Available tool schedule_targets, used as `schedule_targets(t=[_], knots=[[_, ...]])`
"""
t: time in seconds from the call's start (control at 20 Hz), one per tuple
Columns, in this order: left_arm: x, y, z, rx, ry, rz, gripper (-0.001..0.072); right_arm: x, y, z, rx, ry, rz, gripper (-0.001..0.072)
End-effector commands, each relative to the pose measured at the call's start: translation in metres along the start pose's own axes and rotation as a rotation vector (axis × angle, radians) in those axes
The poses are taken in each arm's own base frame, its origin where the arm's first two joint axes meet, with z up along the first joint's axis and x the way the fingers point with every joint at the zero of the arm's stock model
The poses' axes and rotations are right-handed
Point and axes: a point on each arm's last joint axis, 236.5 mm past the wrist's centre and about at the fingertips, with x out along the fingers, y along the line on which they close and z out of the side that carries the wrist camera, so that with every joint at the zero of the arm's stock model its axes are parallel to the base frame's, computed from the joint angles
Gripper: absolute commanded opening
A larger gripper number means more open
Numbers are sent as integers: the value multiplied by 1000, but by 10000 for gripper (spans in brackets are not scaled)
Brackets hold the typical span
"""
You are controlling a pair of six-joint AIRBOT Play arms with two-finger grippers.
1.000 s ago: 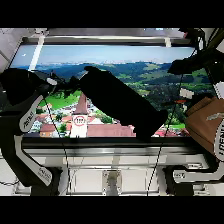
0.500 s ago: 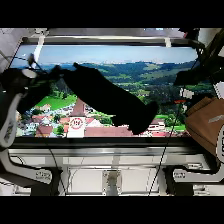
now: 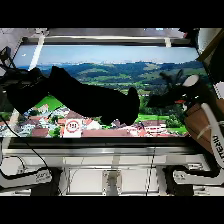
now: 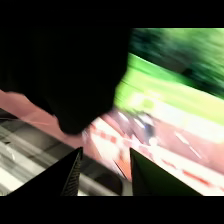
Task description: Fold the clothes and pants, and hang the long-sleeved shirts on hangers.
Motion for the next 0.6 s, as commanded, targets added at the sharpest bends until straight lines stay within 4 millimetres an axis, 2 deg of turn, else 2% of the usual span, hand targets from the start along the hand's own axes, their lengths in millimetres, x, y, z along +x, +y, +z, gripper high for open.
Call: schedule_targets(t=[0.0, 0.2, 0.25, 0.35, 0.4, 0.5, 0.55], knots=[[-5, 4, -7, 13, 28, 18, 17, 59, 17, 0, -31, -30, 19, 589], [-5, 4, -9, 13, 38, 18, 17, 96, 27, 5, -44, -31, 16, 595], [-5, 4, -9, 13, 38, 18, 17, 100, 28, 8, -52, -39, 9, 532], [-6, 4, -8, 12, 33, 18, 17, 100, 28, 13, -65, -58, -2, 140], [-8, 6, -6, 8, 25, 21, 17, 96, 26, 18, -73, -66, -12, 13], [-22, 12, 0, -4, -3, 29, 16, 79, 18, 23, -100, -55, -39, 5], [-38, 15, 7, -9, -35, 36, 17, 61, 13, 25, -120, -34, -63, 5]])
